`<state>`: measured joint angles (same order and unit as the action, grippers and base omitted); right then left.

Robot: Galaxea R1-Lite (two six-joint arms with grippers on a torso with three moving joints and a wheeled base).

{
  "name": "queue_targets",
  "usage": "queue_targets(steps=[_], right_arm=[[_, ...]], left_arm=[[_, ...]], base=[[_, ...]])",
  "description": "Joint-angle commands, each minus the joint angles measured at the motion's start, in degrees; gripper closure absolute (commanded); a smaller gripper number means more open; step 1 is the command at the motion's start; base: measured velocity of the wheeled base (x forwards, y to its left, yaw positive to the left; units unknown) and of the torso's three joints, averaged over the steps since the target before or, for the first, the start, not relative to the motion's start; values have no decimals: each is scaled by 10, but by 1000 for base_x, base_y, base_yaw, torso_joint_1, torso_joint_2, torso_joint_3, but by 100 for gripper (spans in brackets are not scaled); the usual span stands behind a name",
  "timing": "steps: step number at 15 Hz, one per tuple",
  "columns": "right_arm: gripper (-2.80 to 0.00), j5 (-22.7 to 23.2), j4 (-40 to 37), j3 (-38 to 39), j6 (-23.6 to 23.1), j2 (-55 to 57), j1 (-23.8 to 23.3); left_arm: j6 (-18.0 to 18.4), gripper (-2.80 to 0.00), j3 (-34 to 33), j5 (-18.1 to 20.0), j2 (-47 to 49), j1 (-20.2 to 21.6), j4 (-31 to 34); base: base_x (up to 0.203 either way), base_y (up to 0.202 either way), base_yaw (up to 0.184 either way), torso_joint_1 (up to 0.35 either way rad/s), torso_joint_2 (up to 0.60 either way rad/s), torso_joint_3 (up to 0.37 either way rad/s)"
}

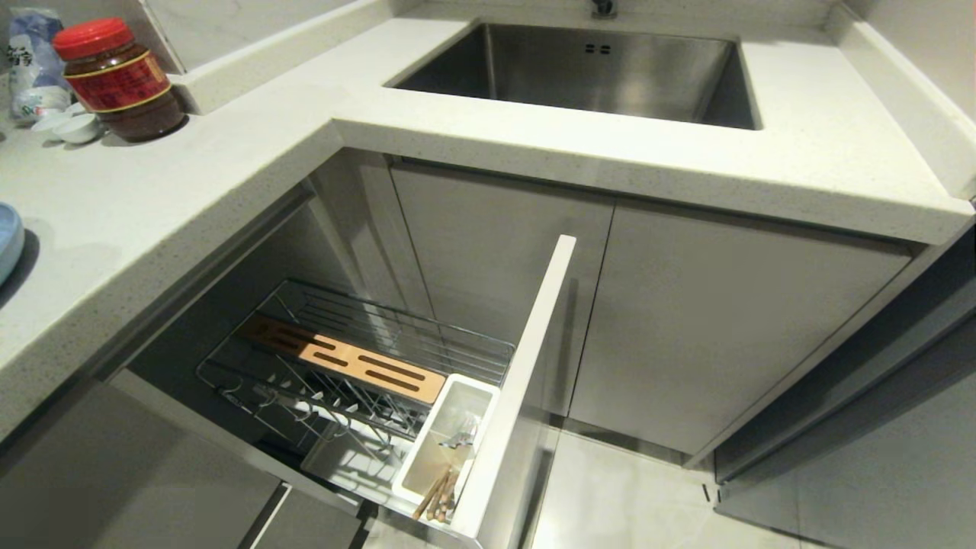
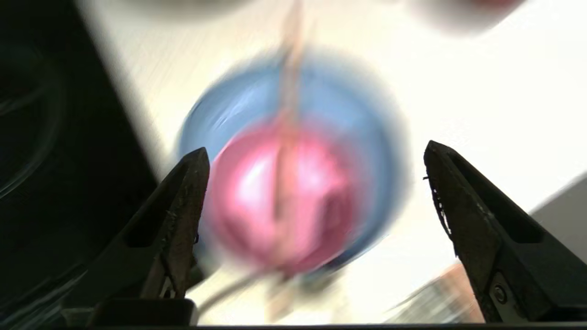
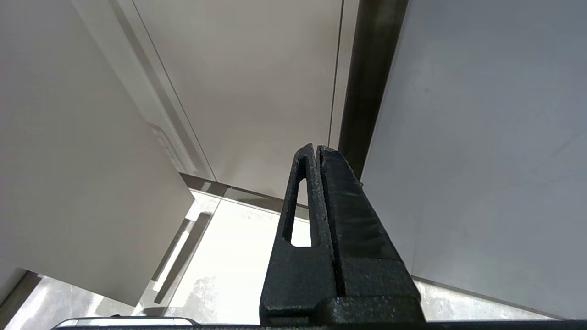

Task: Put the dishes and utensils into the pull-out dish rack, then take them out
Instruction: Take the chopsticks out of the cupboard

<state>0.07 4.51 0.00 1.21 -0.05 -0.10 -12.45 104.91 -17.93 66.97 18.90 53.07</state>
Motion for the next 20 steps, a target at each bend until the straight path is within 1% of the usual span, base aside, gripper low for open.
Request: queue_targets(steps=[1,3,4,6,7,8,9,12,13,15,17,18,19,20], right_arm=[[0,0,1,15,0,0,0],[0,0,1,15,0,0,0],[0,0,0,15,0,0,0],[0,0,1,15,0,0,0],[0,0,1,15,0,0,0],[0,0,1,15,0,0,0],[0,0,1,15,0,0,0],[0,0,1,15,0,0,0],[0,0,1,15,0,0,0],[0,0,1,15,0,0,0],[0,0,1,15,0,0,0],[0,0,0,15,0,0,0],[0,0,1,15,0,0,0],[0,0,0,15,0,0,0]], left_arm=[[-58,-280,-8,0,-40,-60,-76],[-120,-280,-8,1,-52,-132,-119],[-150,-280,-8,1,-57,-177,-138],[-195,-280,-8,1,-63,-264,-155],[-207,-280,-12,1,-65,-307,-155],[-214,0,-20,1,-64,-340,-150],[-218,0,-29,2,-60,-372,-140],[-224,0,-55,5,-36,-447,-101],[-224,0,-62,6,-22,-473,-81],[-225,0,-73,7,11,-519,-17],[-230,0,-76,8,56,-543,43],[-240,0,-76,14,86,-551,78],[-248,0,-75,29,114,-555,115],[-252,0,-75,53,138,-557,142]], base=[[0,0,0,0,0,0],[0,0,0,0,0,0],[0,0,0,0,0,0],[0,0,0,0,0,0],[0,0,0,0,0,0],[0,0,0,0,0,0],[0,0,0,0,0,0],[0,0,0,0,0,0],[0,0,0,0,0,0],[0,0,0,0,0,0],[0,0,0,0,0,0],[0,0,0,0,0,0],[0,0,0,0,0,0],[0,0,0,0,0,0]])
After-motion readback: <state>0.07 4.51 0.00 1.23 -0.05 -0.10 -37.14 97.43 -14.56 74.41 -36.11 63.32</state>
